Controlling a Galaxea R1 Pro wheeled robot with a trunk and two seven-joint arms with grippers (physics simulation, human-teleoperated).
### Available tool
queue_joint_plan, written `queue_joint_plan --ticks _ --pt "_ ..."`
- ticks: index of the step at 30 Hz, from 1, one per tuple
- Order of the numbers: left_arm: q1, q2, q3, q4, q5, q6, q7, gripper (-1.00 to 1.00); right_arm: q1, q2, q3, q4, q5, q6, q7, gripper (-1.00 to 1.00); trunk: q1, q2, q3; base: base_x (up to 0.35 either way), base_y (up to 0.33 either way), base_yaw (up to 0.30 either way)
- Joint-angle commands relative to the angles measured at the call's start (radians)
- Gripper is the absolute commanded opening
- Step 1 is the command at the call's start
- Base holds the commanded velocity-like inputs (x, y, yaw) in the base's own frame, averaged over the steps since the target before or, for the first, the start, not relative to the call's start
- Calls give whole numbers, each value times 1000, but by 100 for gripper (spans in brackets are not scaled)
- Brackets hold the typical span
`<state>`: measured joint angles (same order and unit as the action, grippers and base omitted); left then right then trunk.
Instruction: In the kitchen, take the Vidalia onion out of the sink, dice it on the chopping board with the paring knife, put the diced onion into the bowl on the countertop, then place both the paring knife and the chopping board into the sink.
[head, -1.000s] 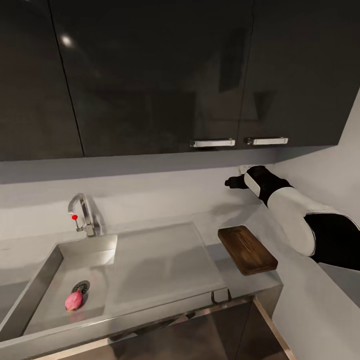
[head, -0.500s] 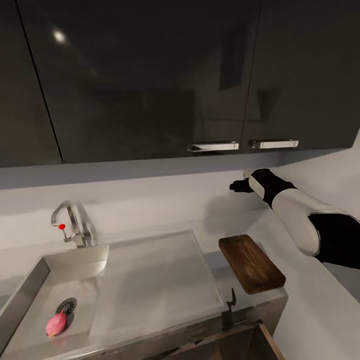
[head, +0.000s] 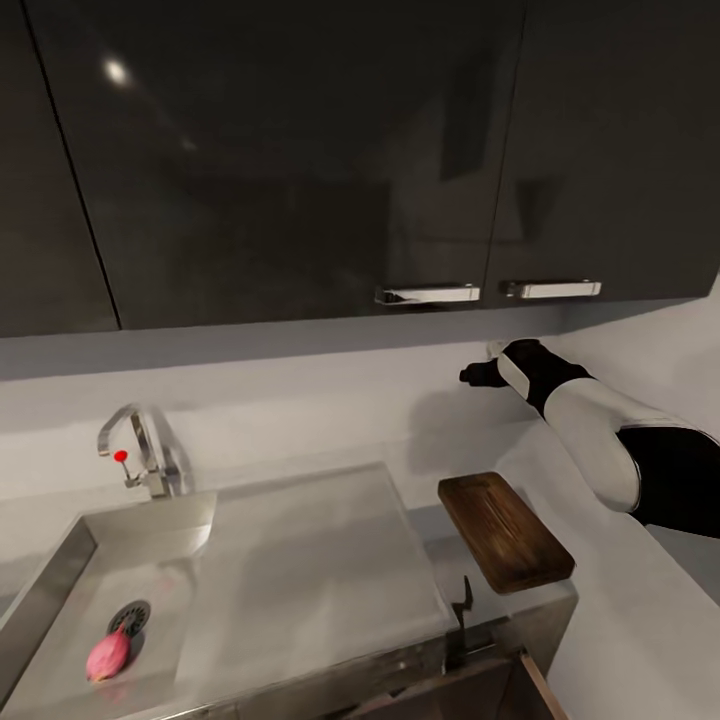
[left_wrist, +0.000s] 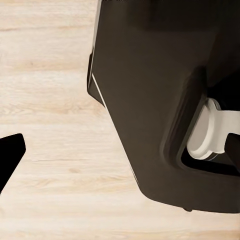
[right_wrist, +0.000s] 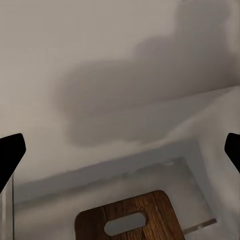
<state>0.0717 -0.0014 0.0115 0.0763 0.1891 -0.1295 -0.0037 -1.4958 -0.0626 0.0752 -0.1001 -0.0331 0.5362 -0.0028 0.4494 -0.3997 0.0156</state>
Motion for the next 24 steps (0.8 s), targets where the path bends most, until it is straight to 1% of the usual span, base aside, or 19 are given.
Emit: queue_joint_plan --ticks 1,8,20,24 --pt "0 0 1 2 6 -5 -1 100 0 0 8 -1 -4 5 0 100 1 0 0 196 0 0" --pt "0 0 1 2 6 -5 -1 100 0 0 8 1 -4 6 0 100 1 0 0 177 -5 0" --pt "0 2 1 2 6 -6 1 100 1 -2 8 19 -4 4 2 100 1 0 0 18 0 0" --pt "0 3 1 2 6 -8 -1 100 1 -1 8 22 -4 4 3 100 1 0 0 151 -42 0"
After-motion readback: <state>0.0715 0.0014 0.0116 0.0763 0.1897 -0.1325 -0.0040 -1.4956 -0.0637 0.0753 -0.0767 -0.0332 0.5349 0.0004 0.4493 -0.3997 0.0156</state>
